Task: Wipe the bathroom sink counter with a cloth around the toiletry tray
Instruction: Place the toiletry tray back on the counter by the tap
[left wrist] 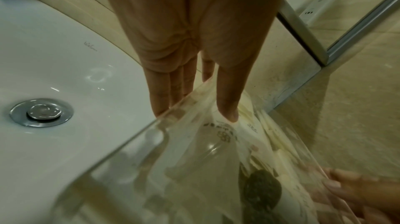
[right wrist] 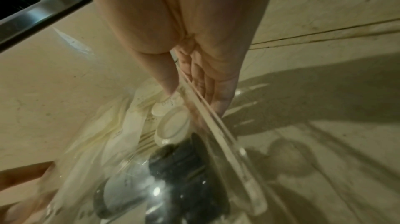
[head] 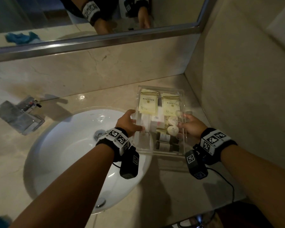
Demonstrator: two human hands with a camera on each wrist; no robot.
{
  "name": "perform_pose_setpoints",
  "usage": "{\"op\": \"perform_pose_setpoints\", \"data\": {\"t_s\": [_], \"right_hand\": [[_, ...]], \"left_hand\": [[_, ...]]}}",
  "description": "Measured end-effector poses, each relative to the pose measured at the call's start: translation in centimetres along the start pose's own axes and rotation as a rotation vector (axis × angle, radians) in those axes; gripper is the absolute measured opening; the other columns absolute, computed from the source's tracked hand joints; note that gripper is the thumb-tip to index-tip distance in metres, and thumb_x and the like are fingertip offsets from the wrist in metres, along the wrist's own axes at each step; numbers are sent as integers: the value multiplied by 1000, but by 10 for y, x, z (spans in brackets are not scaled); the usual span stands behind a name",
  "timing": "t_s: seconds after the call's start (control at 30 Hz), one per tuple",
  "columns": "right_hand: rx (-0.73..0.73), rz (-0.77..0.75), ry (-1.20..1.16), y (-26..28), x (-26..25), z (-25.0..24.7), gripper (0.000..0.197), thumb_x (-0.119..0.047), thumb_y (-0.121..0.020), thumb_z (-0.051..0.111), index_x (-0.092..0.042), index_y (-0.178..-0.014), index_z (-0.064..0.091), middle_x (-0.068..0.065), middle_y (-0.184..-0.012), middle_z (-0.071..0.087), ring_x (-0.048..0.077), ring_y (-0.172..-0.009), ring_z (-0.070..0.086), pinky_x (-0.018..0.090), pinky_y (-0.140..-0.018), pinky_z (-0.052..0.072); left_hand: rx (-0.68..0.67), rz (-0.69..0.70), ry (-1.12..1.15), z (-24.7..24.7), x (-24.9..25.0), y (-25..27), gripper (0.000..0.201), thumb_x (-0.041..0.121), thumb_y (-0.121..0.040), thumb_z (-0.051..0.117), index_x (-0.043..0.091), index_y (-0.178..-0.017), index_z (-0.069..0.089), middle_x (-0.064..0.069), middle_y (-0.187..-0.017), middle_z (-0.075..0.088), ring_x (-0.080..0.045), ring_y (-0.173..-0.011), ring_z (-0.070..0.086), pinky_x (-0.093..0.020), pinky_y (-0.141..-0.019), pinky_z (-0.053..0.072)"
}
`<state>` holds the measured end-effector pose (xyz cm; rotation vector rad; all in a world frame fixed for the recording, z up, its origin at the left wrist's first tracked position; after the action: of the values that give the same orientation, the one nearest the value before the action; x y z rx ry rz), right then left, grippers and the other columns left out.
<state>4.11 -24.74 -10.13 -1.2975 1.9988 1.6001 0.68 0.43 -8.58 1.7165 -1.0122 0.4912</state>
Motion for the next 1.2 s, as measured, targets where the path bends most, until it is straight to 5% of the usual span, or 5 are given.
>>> {"op": "perform_pose_setpoints", "data": {"t_s": [0.27, 0.5, 0.77, 0.97, 1.2], "right_hand": [[21, -10, 30, 17, 0, -1, 46, -18, -91, 58, -15, -133, 43, 14, -125, 57, 34, -107, 60, 45, -86, 52], [16, -11, -10, 23, -3, -1, 38, -11, -94, 52, -10, -131, 43, 15, -116, 57, 19, -75, 58, 26, -49, 48], [23, 95, -157, 30, 10, 2, 24, -23, -92, 57, -14, -113, 49, 6, -78, 56, 20, -62, 56, 26, -44, 50], [57, 130, -74, 30, 5, 3, 22, -20, -91, 58, -9, -107, 48, 13, -85, 58, 33, -80, 61, 55, -78, 54], [-93, 252, -32, 43, 16, 9, 36, -13, -95, 48, -7, -60, 42, 9, -54, 46, 17, -41, 43, 23, -42, 39]], "left_hand": [[-18, 3, -16, 3, -3, 0, 81, 20, -73, 80, 24, -140, 34, -10, -128, 58, -30, -112, 58, -50, -92, 51], [-27, 16, -60, 3, -14, 17, 77, 28, -78, 76, 25, -142, 32, -8, -131, 55, -27, -114, 56, -40, -94, 49], [-113, -87, -82, 12, -38, 52, 72, 28, -84, 70, 27, -142, 27, -12, -117, 61, -27, -99, 60, -40, -80, 52], [-76, -115, 31, 18, -39, 56, 71, 14, -83, 71, 26, -142, 31, -15, -113, 55, -30, -103, 59, -42, -77, 57], [-30, -64, -23, -3, -23, 37, 65, 8, -81, 72, 26, -136, 42, -5, -92, 56, -25, -87, 62, -35, -70, 58]]}}
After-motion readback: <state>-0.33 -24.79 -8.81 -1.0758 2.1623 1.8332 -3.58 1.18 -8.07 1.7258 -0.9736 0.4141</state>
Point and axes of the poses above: each hand's wrist, its own y-axis away from the middle knuckle, its own z-axis out of the palm, x = y × z, the point moved 7 cm from there along -y, towards the middle knuckle
